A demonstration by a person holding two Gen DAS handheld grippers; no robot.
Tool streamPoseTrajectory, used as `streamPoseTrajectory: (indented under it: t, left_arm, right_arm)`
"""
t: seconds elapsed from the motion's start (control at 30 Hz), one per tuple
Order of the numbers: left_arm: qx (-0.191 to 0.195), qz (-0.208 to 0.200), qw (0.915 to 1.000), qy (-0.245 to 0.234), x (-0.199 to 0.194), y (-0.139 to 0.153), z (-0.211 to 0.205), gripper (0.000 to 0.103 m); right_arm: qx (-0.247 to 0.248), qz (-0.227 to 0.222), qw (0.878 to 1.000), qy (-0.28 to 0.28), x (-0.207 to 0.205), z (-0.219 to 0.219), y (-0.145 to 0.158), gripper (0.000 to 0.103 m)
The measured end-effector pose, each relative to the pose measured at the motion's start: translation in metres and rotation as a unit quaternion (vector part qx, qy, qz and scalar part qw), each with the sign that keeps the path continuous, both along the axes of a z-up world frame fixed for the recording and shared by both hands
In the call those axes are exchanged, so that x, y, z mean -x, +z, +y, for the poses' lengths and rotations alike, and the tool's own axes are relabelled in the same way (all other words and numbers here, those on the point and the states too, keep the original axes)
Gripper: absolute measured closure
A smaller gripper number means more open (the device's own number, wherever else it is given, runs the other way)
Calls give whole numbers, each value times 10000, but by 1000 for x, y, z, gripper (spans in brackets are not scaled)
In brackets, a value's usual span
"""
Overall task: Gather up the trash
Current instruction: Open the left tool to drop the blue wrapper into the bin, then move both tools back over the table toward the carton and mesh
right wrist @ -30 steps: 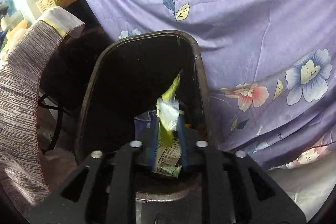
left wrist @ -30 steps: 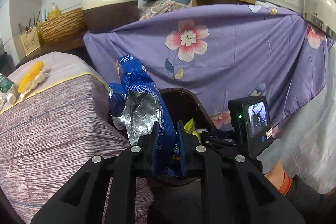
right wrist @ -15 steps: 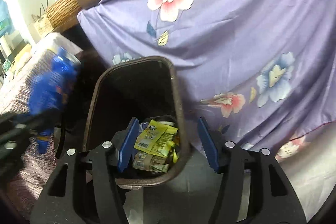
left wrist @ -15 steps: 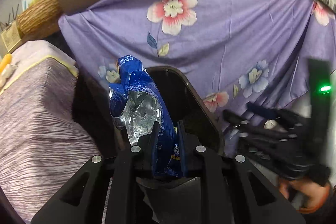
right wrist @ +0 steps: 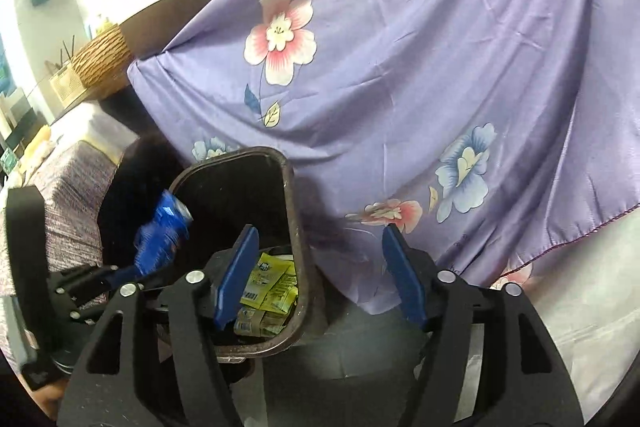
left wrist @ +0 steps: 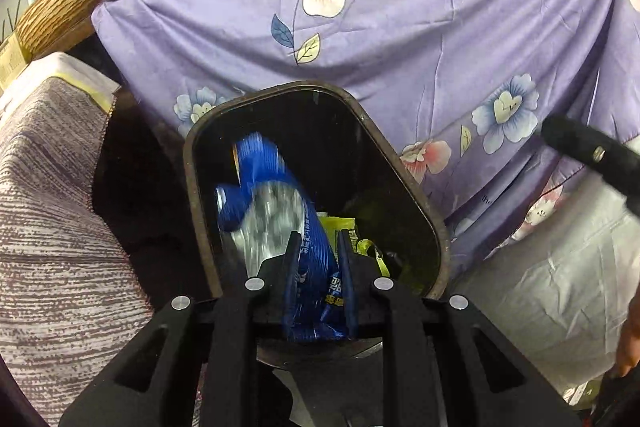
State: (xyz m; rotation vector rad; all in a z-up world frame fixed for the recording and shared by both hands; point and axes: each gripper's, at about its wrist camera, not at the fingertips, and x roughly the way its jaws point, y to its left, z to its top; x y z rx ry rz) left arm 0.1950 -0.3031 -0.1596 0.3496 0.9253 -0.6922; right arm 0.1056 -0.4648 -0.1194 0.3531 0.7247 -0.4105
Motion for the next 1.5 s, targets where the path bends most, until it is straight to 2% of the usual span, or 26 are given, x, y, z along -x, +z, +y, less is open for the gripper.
streamPoseTrajectory:
  t: [0.03, 0.1, 0.17, 0.27, 0.47, 0.8, 1.0, 1.17, 1.27, 1.37, 1.5]
  left_arm:
    - [-15, -1, 10000, -37, 1, 0, -1, 79]
    - [-14, -17, 9999, -100, 2, 0, -3, 63]
    - [46, -115, 9999, -109, 5, 4, -2, 32]
    - [172, -184, 9996, -123, 7, 11, 1, 24]
    - [454, -282, 9985, -101, 19, 33, 20, 18]
    - [820, -741, 9934, 300, 31, 97, 85, 9]
    - [794, -1141, 9887, 556, 35, 129, 133, 6]
    - [730, -1409, 9822, 1002, 28, 147, 182, 6]
    - [639, -1500, 9787, 1246, 21, 151, 208, 5]
    - [488, -1572, 9739, 1562, 11, 153, 243, 5]
    - [347, -1556, 9681, 1932, 0, 152, 288, 5]
  right_arm:
    - [1, -7, 10000, -7, 1, 0, 1, 37]
    - [31, -26, 10000, -13, 1, 1, 5, 37]
    - [63, -34, 10000, 3, 1, 3, 8, 36]
    - [94, -32, 9999, 36, -2, 6, 11, 35]
    - [12, -105, 9998, 149, -6, 13, 17, 35]
    - [-212, -261, 9981, 510, -24, 35, 30, 31]
    - [-395, -325, 9932, 1050, -44, 70, 42, 31]
    - [-421, -334, 9853, 1619, -66, 116, 55, 30]
    - [-353, -353, 9795, 1953, -78, 145, 63, 28]
    - [-277, -473, 9733, 2231, -88, 173, 71, 19]
    - [-170, -549, 9627, 2646, -99, 210, 82, 18]
